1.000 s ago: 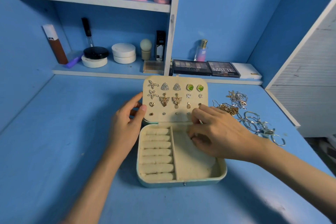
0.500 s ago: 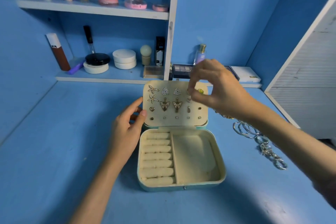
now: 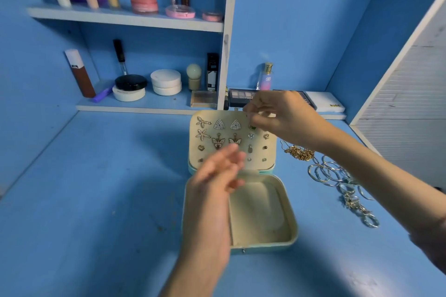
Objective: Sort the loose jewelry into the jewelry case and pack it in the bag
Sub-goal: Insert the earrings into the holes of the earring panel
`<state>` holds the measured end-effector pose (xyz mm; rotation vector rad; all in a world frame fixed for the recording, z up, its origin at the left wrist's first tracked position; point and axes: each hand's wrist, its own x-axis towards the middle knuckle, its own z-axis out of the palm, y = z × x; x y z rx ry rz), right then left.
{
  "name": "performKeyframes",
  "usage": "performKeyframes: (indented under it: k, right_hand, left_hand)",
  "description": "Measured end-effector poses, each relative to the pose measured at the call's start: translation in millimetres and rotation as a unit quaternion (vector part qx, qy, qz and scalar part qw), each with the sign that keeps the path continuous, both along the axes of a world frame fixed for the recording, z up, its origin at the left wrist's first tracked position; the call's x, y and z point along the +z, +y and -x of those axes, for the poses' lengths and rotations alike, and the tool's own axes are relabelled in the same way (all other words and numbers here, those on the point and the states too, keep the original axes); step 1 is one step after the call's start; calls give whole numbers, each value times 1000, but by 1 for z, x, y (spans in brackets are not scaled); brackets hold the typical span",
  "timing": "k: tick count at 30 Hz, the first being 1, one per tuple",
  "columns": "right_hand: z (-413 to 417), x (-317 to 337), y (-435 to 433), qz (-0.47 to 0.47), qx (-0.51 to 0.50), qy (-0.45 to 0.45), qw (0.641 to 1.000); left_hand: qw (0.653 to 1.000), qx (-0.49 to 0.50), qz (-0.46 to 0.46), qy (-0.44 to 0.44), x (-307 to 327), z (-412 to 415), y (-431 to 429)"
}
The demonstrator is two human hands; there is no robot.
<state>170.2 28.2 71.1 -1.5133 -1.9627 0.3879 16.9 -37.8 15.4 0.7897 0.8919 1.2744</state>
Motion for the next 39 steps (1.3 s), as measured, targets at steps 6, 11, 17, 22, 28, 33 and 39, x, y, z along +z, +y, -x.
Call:
performKeyframes:
  k: [6, 11, 17, 22, 28, 33, 39]
  right_hand:
    - [-2, 2, -8, -12, 0, -6, 1000]
    - [-3, 3, -16, -27, 11, -19, 999]
    - [-4, 5, -26, -40, 18, -27, 999]
    - [-2, 8, -40, -28, 11, -22, 999]
    - [-2, 17, -65, 8, 31, 7, 999]
    - [-3, 26, -80, 68, 71, 52, 994]
    - [-26, 26, -58, 80, 38, 67, 994]
  left_hand:
    - [919, -88, 284, -259, -7, -43, -10]
    - [904, -47, 321, -278, -12, -52, -1]
    - [889, -38, 324, -321, -15, -53, 1]
    - [884, -45, 310, -348, -13, -53, -3]
    - [912, -66, 230, -333, -11, -53, -10]
    - [920, -87, 172, -342, -18, -54, -17]
    - [918, -48, 187, -347, -28, -56, -29]
